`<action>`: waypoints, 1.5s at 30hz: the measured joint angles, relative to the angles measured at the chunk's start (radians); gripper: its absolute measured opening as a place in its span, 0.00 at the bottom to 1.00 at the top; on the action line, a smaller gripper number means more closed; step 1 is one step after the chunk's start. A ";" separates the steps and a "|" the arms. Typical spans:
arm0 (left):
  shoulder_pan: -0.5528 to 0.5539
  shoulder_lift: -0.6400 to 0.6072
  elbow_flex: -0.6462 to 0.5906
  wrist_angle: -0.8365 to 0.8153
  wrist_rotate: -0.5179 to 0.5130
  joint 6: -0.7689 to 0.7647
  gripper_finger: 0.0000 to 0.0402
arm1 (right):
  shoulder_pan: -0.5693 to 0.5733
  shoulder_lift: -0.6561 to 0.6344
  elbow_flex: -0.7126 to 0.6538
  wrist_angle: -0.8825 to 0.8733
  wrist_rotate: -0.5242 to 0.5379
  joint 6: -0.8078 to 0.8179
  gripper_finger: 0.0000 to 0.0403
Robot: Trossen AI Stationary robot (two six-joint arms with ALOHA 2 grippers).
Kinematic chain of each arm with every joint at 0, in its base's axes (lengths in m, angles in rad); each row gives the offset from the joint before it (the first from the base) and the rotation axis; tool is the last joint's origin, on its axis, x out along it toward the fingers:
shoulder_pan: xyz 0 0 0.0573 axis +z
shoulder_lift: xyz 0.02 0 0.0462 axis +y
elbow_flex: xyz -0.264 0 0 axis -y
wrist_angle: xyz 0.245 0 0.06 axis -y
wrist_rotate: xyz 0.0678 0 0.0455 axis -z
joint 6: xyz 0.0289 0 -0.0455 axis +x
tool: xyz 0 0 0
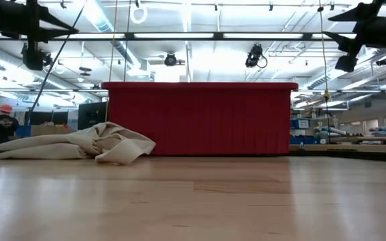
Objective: Fold laundry
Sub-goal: Remove the black shirt from the red bin
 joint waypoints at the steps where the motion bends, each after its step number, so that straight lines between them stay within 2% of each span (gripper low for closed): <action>1: 0.000 0.000 0.000 -0.002 0.017 -0.012 0.02 | 0.000 0.021 0.000 0.035 0.032 -0.014 0.36; 3: 0.000 0.000 0.000 -0.005 0.054 -0.040 0.02 | 0.000 0.068 0.008 0.080 0.075 -0.015 0.36; 6: 0.000 0.004 0.000 -0.013 0.105 -0.067 0.02 | 0.000 0.161 0.071 0.085 0.084 -0.013 0.36; 10: 0.000 0.047 0.000 -0.016 0.126 -0.065 0.02 | 0.000 0.338 0.209 0.085 0.075 -0.041 0.36; 13: 0.003 0.102 0.000 -0.016 0.126 -0.071 0.02 | -0.007 0.478 0.331 0.086 0.047 -0.126 0.36; 17: 0.033 0.199 0.012 -0.021 0.127 -0.097 0.02 | -0.051 0.645 0.476 0.058 -0.031 -0.238 0.36; 21: 0.088 0.341 0.113 -0.040 0.135 -0.041 0.02 | -0.137 0.778 0.593 -0.024 -0.162 -0.232 0.36; 27: 0.238 0.552 0.355 -0.320 0.170 0.067 0.02 | -0.216 0.952 0.755 -0.115 -0.365 -0.291 0.36; 29: 0.319 0.607 0.432 -0.406 0.249 0.072 0.02 | -0.230 0.998 0.819 -0.143 -0.410 -0.336 0.36; 32: 0.457 0.683 0.516 -0.456 0.463 0.117 0.02 | -0.245 1.047 0.906 -0.233 -0.440 -0.409 0.36; 36: 0.648 0.798 0.584 -0.457 0.792 0.160 0.02 | -0.263 1.085 0.993 -0.376 -0.443 -0.499 0.36; 42: 0.902 0.994 0.684 -0.437 1.231 0.163 0.02 | -0.270 1.084 1.066 -0.489 -0.424 -0.609 0.36; 45: 0.978 1.102 0.744 -0.381 1.382 0.166 0.02 | -0.270 1.077 1.083 -0.515 -0.428 -0.626 0.36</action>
